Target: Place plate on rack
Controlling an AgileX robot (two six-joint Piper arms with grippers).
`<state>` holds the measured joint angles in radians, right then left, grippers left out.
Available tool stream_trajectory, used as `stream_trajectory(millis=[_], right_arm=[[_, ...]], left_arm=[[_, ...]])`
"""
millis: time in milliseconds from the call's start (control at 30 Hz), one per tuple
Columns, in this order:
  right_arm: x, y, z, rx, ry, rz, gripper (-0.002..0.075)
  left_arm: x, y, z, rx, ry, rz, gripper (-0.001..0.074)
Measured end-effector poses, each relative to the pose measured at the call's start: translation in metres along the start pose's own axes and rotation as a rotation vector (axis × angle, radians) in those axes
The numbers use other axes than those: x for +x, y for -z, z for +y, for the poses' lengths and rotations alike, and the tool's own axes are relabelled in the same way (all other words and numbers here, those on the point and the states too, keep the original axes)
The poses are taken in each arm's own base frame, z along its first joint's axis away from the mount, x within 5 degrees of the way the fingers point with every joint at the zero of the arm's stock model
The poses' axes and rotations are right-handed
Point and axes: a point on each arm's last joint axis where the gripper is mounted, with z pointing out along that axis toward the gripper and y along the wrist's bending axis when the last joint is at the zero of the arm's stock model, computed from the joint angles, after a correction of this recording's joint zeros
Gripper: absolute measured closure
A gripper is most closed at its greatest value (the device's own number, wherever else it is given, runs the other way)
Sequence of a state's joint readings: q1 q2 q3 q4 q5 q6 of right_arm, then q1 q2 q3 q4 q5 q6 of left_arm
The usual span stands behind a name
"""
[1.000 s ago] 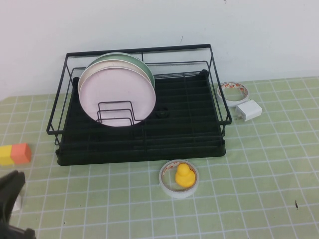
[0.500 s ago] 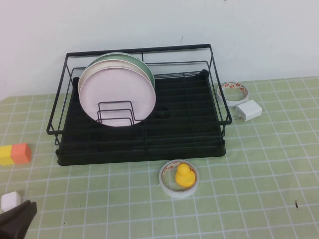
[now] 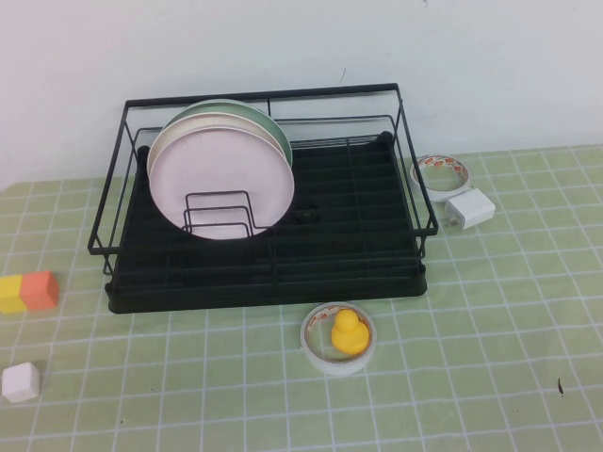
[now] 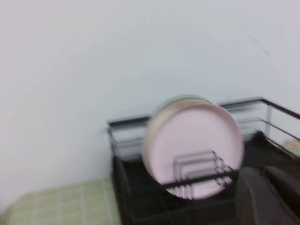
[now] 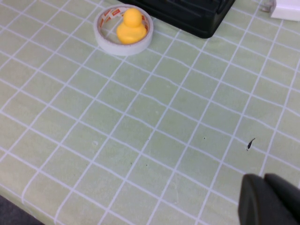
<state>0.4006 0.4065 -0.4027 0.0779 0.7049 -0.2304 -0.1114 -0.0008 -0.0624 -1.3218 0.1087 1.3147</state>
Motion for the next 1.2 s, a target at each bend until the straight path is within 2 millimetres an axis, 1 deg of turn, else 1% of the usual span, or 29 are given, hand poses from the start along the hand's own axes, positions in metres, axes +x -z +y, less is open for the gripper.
stream_trajectory(millis=[67, 333, 567, 733, 800, 900, 967, 1200], right_arm=[[0.000, 0.000, 0.000, 0.000, 0.000, 0.000, 0.0725], [0.000, 0.000, 0.000, 0.000, 0.000, 0.000, 0.0725], [0.000, 0.000, 0.000, 0.000, 0.000, 0.000, 0.0725], [0.000, 0.000, 0.000, 0.000, 0.000, 0.000, 0.0725], [0.000, 0.000, 0.000, 0.000, 0.000, 0.000, 0.0725], [0.000, 0.000, 0.000, 0.000, 0.000, 0.000, 0.0725], [0.000, 0.000, 0.000, 0.000, 0.000, 0.000, 0.0725], [0.000, 0.000, 0.000, 0.000, 0.000, 0.000, 0.0725]], left_arm=[[-0.001, 0.001, 0.002, -0.026, -0.008, -0.013, 0.0736], [-0.003, 0.001, 0.008, -0.088, 0.054, -0.038, 0.0736], [-0.003, 0.002, 0.010, -0.111, 0.053, -0.044, 0.0736], [-0.002, 0.002, 0.011, -0.119, 0.004, -0.035, 0.0736], [0.003, 0.001, 0.012, -0.128, 0.038, -0.023, 0.0736], [0.020, 0.000, 0.013, -0.146, 0.092, 0.001, 0.0736], [0.024, 0.000, 0.013, -0.141, 0.144, 0.018, 0.0736], [0.046, 0.003, 0.011, -0.139, 0.155, 0.263, 0.0736]])
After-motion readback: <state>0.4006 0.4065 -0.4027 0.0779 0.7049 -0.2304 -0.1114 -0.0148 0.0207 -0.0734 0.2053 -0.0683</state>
